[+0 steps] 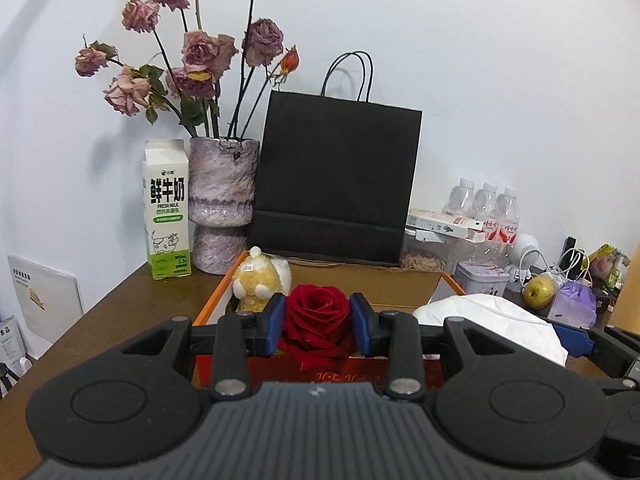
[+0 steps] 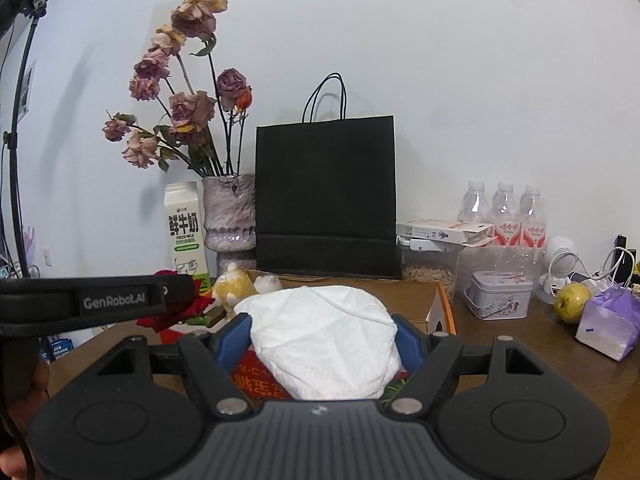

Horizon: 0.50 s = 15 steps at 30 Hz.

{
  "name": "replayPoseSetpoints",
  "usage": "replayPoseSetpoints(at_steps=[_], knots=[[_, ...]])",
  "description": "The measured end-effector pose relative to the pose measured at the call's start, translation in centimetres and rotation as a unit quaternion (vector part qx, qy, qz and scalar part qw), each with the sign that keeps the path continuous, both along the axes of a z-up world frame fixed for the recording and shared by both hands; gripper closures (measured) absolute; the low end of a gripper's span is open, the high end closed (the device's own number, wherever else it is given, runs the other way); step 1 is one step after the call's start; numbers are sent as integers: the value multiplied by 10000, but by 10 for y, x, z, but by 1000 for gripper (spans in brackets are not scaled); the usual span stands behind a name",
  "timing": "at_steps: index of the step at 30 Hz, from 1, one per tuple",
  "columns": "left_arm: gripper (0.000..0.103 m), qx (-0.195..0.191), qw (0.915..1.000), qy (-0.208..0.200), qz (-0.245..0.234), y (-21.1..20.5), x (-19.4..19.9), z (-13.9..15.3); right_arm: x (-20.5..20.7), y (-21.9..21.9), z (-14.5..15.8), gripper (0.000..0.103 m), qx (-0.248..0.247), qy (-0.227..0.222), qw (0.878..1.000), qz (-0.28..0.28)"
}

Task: Organize objects
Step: 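Carry the rose and white packet with both grippers over the red box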

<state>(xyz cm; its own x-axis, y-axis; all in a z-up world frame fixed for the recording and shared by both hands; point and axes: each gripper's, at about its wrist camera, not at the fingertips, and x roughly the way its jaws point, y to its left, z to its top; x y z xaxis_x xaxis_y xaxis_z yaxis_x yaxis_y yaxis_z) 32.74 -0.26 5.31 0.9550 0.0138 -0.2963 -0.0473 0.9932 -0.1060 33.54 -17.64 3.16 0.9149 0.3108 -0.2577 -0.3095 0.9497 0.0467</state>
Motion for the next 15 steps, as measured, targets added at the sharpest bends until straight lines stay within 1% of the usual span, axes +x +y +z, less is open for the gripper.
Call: replayPoseSetpoints(at_steps=[10, 15], knots=[[67, -9, 10000, 21, -15, 1, 26, -1, 27, 2, -2, 29, 16, 35, 10000, -45], [67, -8, 10000, -36, -20, 2, 40, 1, 38, 5, -1, 29, -14, 10, 10000, -48]])
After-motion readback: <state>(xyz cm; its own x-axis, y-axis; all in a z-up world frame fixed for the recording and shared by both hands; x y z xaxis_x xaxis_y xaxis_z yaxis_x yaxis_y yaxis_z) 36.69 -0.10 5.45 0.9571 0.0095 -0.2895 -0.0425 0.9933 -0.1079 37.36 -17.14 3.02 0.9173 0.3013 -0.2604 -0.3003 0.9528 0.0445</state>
